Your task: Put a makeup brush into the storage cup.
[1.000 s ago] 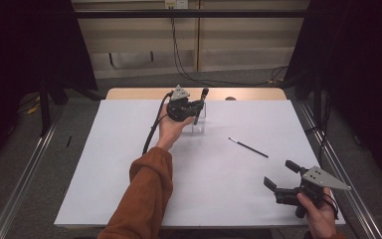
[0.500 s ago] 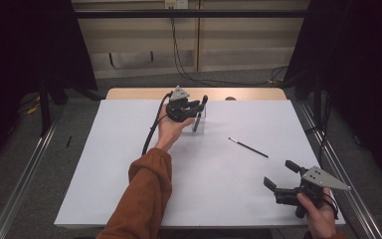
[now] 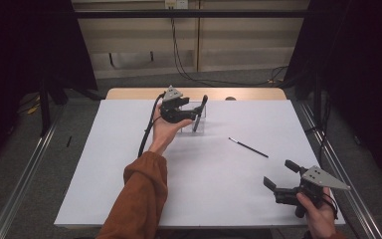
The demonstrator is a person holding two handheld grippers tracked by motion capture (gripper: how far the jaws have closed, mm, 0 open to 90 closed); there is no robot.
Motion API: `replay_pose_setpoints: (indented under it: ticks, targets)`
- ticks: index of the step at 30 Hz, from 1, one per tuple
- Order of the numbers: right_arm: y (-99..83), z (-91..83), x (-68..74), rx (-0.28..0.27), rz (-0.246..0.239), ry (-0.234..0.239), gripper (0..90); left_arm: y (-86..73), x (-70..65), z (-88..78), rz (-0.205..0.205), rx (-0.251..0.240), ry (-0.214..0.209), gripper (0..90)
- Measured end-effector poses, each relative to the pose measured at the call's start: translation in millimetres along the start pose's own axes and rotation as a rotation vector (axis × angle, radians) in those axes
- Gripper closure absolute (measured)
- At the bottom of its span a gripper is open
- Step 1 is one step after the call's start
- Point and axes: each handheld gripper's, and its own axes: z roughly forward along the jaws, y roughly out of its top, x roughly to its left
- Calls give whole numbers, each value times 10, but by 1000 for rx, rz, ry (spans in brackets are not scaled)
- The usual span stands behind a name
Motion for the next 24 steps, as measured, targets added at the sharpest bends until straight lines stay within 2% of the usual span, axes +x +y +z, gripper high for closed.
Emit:
replay_pose_setpoints:
  ticks: [2, 4, 5, 8, 11, 13, 14, 16, 18, 20, 22, 24]
  targets:
    - [-1, 2, -2, 0, 0, -1, 0, -24, 8, -41, 13, 16, 13, 218]
    - [-1, 4, -7, 0, -1, -3, 0, -42, 15, -87, -19, 7, 23, 170]
    - [-1, 5, -7, 1, -1, -5, 0, -43, 13, -101, -21, 8, 29, 143]
    - [0, 8, -8, 2, -1, -7, 0, -35, 2, -158, -16, 12, 26, 103]
    - [2, 11, -7, 2, -3, -7, 0, -16, -11, -223, -3, 36, 33, 54]
    - [1, 11, -9, 5, -7, -6, 0, -18, -13, -269, -2, 30, 47, 15]
    - [1, 11, -11, 5, -10, -7, 0, -18, -11, -296, -21, 24, 39, 20]
    - [2, 12, -8, 2, -5, -5, 0, -21, -1, -355, -24, 20, 22, 19]
    - [2, 13, -10, 3, -8, -4, 0, -18, -15, -406, -2, 25, 38, 19]
    - [3, 16, -9, 4, -7, -4, 0, -9, -36, -457, 29, 31, 36, 19]
    - [5, 17, -4, 2, -5, -6, 0, -2, -42, -516, 15, 1, 32, 20]
    - [6, 19, -5, 2, -6, -5, 0, -1, -42, -563, 22, -4, 46, 21]
